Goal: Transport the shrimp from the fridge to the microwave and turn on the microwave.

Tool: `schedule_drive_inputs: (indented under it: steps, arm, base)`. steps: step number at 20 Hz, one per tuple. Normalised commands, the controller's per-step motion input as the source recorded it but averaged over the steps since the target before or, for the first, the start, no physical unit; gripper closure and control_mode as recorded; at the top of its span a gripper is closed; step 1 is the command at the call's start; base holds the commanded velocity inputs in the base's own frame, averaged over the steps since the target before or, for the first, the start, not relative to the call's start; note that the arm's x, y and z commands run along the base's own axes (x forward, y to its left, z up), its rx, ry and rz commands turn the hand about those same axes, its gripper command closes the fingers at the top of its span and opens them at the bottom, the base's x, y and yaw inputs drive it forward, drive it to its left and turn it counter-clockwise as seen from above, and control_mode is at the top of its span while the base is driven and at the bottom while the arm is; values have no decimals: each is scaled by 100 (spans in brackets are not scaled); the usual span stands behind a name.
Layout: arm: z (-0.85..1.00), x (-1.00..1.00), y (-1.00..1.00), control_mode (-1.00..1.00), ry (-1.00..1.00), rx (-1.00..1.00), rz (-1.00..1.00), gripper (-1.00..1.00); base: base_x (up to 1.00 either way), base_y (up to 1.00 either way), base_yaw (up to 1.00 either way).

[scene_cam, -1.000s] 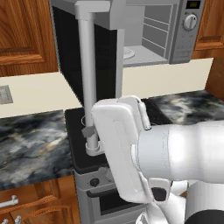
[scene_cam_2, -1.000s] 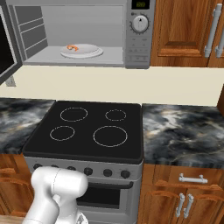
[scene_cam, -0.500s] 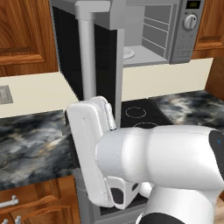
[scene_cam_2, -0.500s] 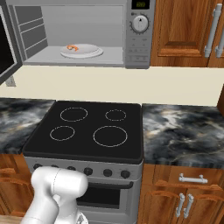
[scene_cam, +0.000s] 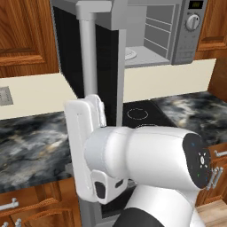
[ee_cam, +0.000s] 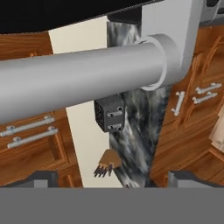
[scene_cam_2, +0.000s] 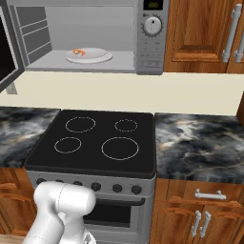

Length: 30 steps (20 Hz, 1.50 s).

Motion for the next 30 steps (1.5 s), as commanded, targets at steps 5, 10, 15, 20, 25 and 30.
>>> schedule_drive_inputs:
  steps: [5,10,15,20,25,30]
  arm:
    - [0,16,23,-100,0,-3,-3,-100]
    - [0,21,14,-100,-1,-11,-5,-100]
    - [0,16,0,-100,0,-3,-2,-100]
    - [-3,15,0,-100,0,-2,0,-100]
    - [0,12,0,-100,0,0,0,-100]
    - [-1,14,1,-100,-3,-5,-1,-100]
  base:
    - [0,0,0]
    - [0,0,0]
    - [0,0,0]
    - [0,0,0]
    - [0,0,0]
    - [0,0,0]
